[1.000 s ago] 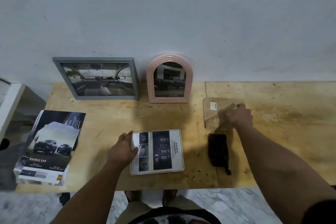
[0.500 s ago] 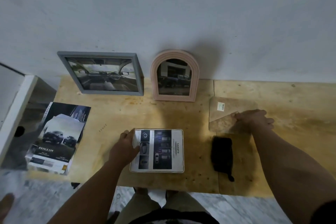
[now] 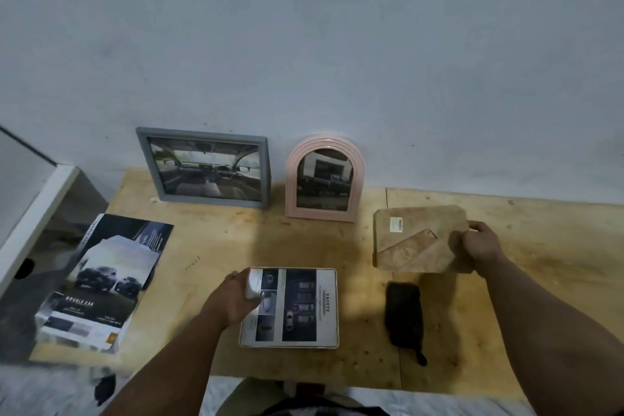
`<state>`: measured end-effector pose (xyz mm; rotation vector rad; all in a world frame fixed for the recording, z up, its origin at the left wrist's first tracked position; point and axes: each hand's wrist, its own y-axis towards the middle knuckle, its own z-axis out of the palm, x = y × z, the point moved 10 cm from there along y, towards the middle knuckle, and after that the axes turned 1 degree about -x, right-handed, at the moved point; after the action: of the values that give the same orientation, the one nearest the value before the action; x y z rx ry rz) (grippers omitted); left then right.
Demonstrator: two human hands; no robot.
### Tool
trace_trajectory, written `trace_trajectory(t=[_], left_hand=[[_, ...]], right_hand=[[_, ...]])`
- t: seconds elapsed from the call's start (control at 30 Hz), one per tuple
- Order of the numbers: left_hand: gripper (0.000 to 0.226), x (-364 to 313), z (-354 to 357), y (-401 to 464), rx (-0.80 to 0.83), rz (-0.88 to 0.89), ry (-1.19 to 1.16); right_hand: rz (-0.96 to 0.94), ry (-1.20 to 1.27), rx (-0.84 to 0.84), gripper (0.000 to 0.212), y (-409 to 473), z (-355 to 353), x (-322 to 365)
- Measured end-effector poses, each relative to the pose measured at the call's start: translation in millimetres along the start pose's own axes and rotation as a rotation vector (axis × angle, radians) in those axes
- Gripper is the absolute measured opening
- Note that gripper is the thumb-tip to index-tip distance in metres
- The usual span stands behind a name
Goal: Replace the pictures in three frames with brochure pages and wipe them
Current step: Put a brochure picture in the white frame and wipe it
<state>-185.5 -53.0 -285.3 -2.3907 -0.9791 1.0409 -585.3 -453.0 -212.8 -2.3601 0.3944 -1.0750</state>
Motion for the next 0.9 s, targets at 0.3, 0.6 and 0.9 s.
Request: trace_trajectory(t=[0.3,0.6,0.9], left_hand=[[0.070,3.6,-0.6,-5.4,0.059,-0.011,0.004],[0.044,20.7,0.1,-11.5,0.033,-0.032,-0.149],[0.042,29.7,1.0,-15.7,0.036,-0.025,-0.216]], right_hand=[[-0.052,0.063,0.011,0.040,-75.4,56.2,15.6],[-0.011,0.056,0.212,0.026,-146.7,169.0,-28.4],[0.017,0.133,0.259,0.027,-187.8,238.3,-54.9]])
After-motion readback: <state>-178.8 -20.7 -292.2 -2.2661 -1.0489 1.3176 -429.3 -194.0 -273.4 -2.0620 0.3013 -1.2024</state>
